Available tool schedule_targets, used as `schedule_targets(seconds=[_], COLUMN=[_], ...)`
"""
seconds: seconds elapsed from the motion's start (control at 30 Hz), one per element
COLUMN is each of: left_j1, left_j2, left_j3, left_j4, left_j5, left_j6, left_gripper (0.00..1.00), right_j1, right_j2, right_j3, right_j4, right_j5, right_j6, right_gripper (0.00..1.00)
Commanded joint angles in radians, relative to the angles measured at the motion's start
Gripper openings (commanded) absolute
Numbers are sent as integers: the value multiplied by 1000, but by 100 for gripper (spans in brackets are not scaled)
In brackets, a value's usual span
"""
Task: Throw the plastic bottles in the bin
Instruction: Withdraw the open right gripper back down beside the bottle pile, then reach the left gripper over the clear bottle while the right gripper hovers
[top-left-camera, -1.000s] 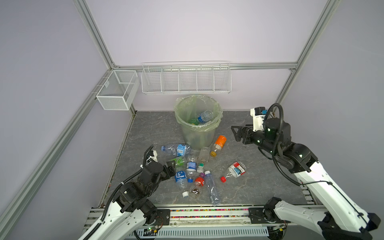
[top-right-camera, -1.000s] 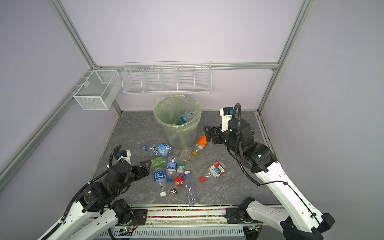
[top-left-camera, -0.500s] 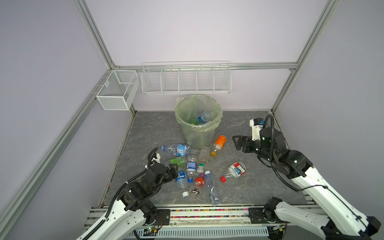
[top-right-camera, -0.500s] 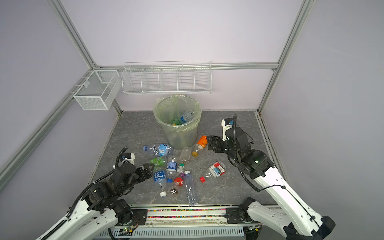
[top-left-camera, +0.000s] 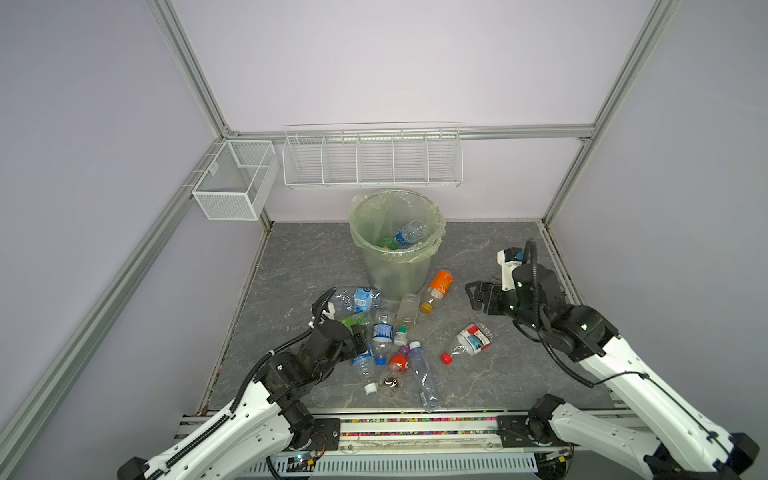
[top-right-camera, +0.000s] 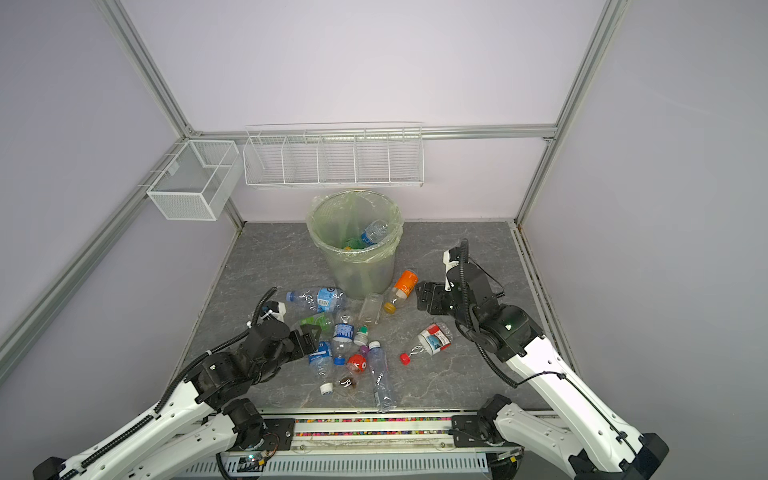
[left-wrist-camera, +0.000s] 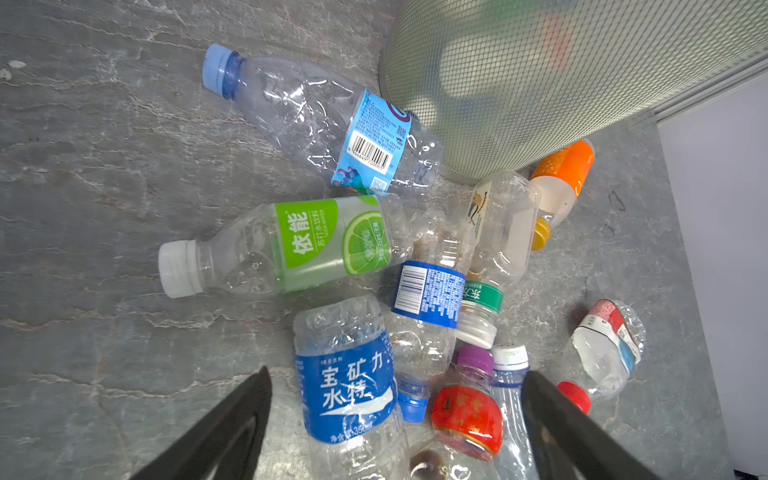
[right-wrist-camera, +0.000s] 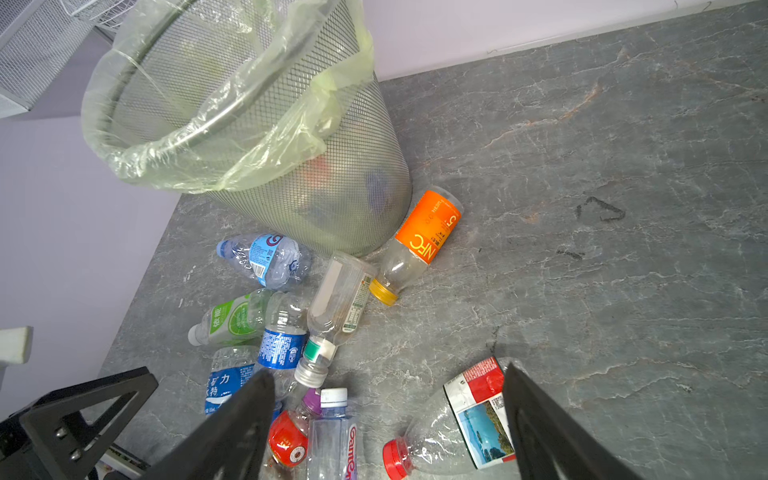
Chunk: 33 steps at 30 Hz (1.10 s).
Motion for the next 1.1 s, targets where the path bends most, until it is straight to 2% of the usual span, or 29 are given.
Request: schedule_targets(seconds=[0.0, 0.67, 1.07], left_j1=[-8, -93, -102], left_j2=[32, 365, 611], left_j3=[40, 191, 356], left_j4=[54, 213, 233], left_j5=[10, 36, 57], left_j6=[18, 89, 208], left_gripper=[92, 92, 92], right_j1=[0, -1, -2], right_j2=[-29, -65, -144], right_j3=[-21, -52, -58], right_j4=[-12, -26, -94], right_j5=[6, 1, 33], right_j6=[25, 44, 43], right_gripper=[88, 88, 88])
